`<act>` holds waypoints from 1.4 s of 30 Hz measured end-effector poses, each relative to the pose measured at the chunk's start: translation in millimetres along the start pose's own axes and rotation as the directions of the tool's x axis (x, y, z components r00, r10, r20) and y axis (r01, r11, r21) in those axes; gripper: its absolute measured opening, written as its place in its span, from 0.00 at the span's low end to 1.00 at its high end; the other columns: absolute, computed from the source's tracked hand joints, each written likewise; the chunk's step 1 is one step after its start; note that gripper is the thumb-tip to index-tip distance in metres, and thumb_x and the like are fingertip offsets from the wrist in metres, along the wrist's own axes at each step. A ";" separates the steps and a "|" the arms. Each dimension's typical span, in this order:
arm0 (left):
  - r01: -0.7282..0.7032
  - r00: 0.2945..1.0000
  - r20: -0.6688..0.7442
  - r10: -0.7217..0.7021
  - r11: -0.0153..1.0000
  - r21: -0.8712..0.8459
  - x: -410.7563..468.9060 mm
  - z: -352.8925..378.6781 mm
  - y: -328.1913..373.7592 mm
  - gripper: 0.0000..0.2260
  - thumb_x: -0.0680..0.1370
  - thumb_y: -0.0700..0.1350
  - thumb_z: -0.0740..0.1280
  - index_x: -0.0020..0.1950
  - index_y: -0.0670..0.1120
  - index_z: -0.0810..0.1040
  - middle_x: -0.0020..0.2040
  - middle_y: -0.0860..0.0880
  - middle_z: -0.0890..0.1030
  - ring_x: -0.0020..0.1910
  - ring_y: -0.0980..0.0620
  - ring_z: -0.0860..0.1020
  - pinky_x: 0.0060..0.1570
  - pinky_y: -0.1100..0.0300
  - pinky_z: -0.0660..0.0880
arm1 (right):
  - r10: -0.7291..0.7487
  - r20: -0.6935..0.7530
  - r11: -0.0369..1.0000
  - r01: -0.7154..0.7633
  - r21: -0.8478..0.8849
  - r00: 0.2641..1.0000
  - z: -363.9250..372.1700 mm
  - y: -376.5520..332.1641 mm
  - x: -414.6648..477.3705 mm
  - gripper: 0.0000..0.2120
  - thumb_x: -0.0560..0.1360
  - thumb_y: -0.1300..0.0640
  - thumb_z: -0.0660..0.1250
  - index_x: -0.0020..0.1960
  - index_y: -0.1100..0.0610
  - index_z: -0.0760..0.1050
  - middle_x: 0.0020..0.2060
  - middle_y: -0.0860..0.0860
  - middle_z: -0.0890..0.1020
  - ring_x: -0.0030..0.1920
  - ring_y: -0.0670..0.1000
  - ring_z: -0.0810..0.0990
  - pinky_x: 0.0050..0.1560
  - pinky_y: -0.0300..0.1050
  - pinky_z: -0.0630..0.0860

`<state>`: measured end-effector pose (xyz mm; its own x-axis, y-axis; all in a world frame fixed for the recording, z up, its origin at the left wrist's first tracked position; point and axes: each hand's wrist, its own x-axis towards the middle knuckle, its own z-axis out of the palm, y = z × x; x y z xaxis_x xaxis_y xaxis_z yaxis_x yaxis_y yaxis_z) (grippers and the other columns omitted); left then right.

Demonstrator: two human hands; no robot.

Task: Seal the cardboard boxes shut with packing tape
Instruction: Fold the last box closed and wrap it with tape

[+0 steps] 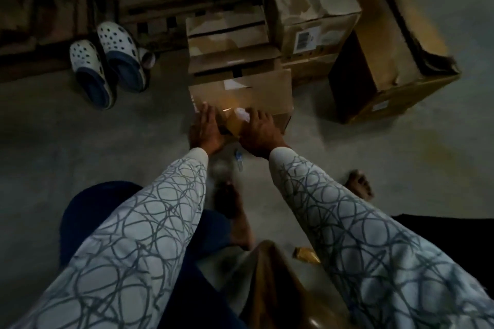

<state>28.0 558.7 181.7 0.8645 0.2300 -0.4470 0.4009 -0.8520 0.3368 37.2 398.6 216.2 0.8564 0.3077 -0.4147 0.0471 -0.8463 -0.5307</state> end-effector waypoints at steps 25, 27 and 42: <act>0.015 0.997 0.070 -0.013 0.999 -0.031 -130.2 52.3 34.3 0.39 0.77 0.47 0.69 0.82 0.57 0.49 0.83 0.52 0.45 0.81 0.46 0.45 0.78 0.44 0.51 | 0.340 -0.164 0.933 -0.311 0.181 0.926 -11.3 130.2 -161.2 0.11 0.79 0.53 0.66 0.59 0.49 0.82 0.62 0.56 0.80 0.64 0.60 0.74 0.68 0.48 0.66; -0.006 0.998 0.061 0.007 1.000 -0.022 -146.7 52.3 35.9 0.40 0.77 0.47 0.69 0.82 0.56 0.49 0.83 0.50 0.47 0.81 0.45 0.46 0.77 0.43 0.52 | 0.427 -0.157 0.897 -0.396 0.197 0.890 -24.8 139.0 -182.3 0.11 0.80 0.50 0.64 0.60 0.48 0.80 0.63 0.53 0.79 0.65 0.59 0.73 0.68 0.48 0.68; -0.326 0.934 -0.088 0.346 0.927 0.186 -162.8 68.9 81.6 0.41 0.78 0.65 0.63 0.82 0.58 0.40 0.82 0.50 0.35 0.80 0.44 0.35 0.75 0.41 0.36 | 0.170 -0.262 0.985 -0.172 0.014 0.950 -32.8 145.3 -152.9 0.31 0.77 0.37 0.65 0.77 0.42 0.60 0.81 0.48 0.54 0.80 0.57 0.49 0.72 0.67 0.60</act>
<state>-100.9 419.3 224.9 0.9728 -0.0385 -0.2282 0.0336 -0.9520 0.3041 -70.1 214.3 226.7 0.9561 0.0347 -0.2909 -0.1084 -0.8805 -0.4614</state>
